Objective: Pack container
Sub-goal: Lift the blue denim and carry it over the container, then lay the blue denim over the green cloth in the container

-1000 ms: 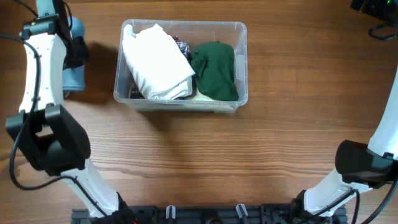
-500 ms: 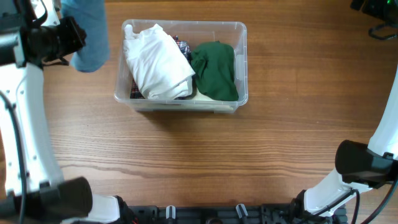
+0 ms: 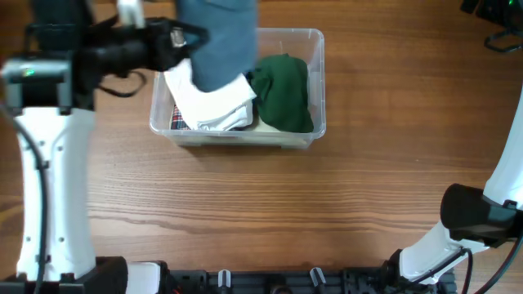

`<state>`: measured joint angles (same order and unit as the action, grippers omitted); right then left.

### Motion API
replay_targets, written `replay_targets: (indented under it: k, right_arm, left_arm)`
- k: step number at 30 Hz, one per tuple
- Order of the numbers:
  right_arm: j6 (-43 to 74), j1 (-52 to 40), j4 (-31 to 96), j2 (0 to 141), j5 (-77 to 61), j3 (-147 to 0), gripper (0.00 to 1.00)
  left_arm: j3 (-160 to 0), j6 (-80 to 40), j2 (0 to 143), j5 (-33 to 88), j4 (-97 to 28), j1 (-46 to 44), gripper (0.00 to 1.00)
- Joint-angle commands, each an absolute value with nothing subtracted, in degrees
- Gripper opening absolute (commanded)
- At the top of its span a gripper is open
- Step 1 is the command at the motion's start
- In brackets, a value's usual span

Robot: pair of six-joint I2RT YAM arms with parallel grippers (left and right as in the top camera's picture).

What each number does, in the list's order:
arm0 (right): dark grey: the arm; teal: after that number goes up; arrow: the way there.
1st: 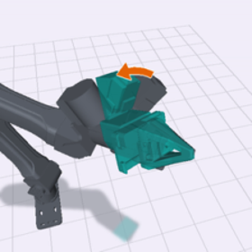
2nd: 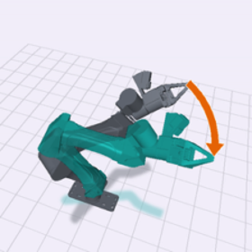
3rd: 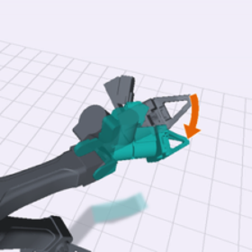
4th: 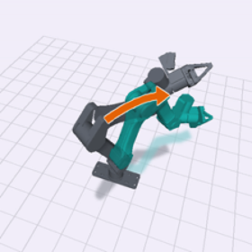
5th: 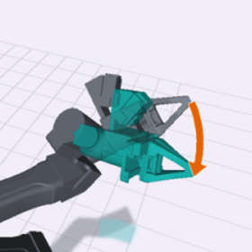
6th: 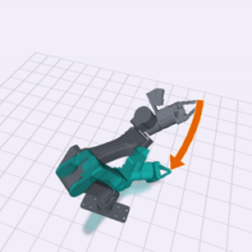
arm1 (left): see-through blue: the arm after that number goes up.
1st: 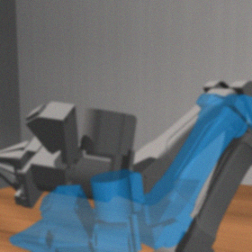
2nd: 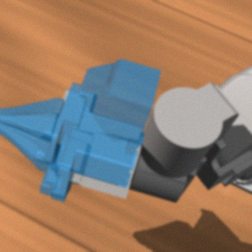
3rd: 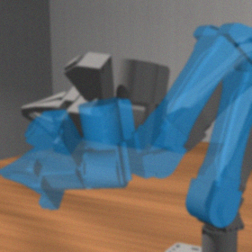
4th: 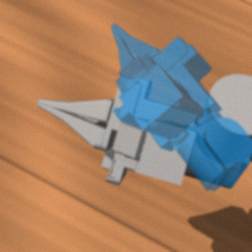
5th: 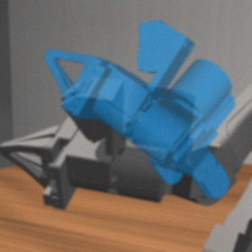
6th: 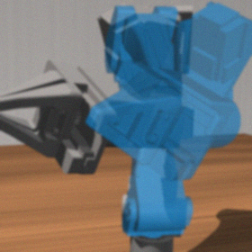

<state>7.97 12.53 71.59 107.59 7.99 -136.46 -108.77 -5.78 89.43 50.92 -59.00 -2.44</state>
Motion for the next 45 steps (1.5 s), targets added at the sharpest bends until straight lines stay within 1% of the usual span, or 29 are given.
replay_targets:
  k: [1, 5, 10, 16, 20, 21, 22, 24, 26, 36, 41, 45]
  right_arm:
    - [9.1, 12.4, 71.4, 107.8, 8.6, -136.4, 1.00]
    - [9.1, 12.4, 71.4, 107.8, 8.6, -136.4, 1.00]
    - [9.1, 12.4, 71.4, 107.8, 8.6, -136.4, 1.00]
    - [9.1, 12.4, 71.4, 107.8, 8.6, -136.4, 1.00]
    - [9.1, 12.4, 71.4, 107.8, 8.6, -136.4, 1.00]
    - [9.1, 12.4, 71.4, 107.8, 8.6, -136.4, 1.00]
    - [9.1, 12.4, 71.4, 107.8, 8.6, -136.4, 1.00]
    - [9.1, 12.4, 71.4, 107.8, 8.6, -136.4, 1.00]
    - [9.1, 12.4, 71.4, 107.8, 8.6, -136.4, 1.00]
    - [9.1, 12.4, 71.4, 107.8, 8.6, -136.4, 1.00]
    - [9.1, 12.4, 71.4, 107.8, 8.6, -136.4, 1.00]
    - [9.1, 12.4, 71.4, 107.8, 8.6, -136.4, 1.00]
  left_arm:
    - [-111.1, -7.8, 90.4, 56.9, -54.3, -9.1, 0.04]
    - [-111.1, -8.4, 93.9, 61.2, -51.0, -13.2, 0.04]
    - [-111.1, -8.5, 100.5, 65.2, -51.0, -14.0, 0.04]
    - [-111.1, -8.4, 107.5, 65.2, -49.4, -15.3, 0.04]
    - [-111.1, -10.0, 108.5, 65.7, -47.6, -15.3, 0.04]
    - [-111.1, -9.9, 108.6, 67.8, -46.3, -15.3, 0.04]
    - [-111.1, -9.9, 108.6, 72.7, -43.5, -15.3, 0.04]
    - [-111.1, -9.9, 108.6, 78.9, -40.4, -15.3, 0.04]
    - [-111.1, -9.9, 108.6, 81.2, -39.8, -15.3, 0.04]
    - [-105.8, -9.4, 108.6, 79.7, -40.1, -12.7, 0.04]
    - [-99.6, -9.5, 109.3, 78.8, -35.9, -11.0, 0.04]
    - [-98.9, -9.5, 111.9, 78.8, -34.5, -11.2, 0.04]
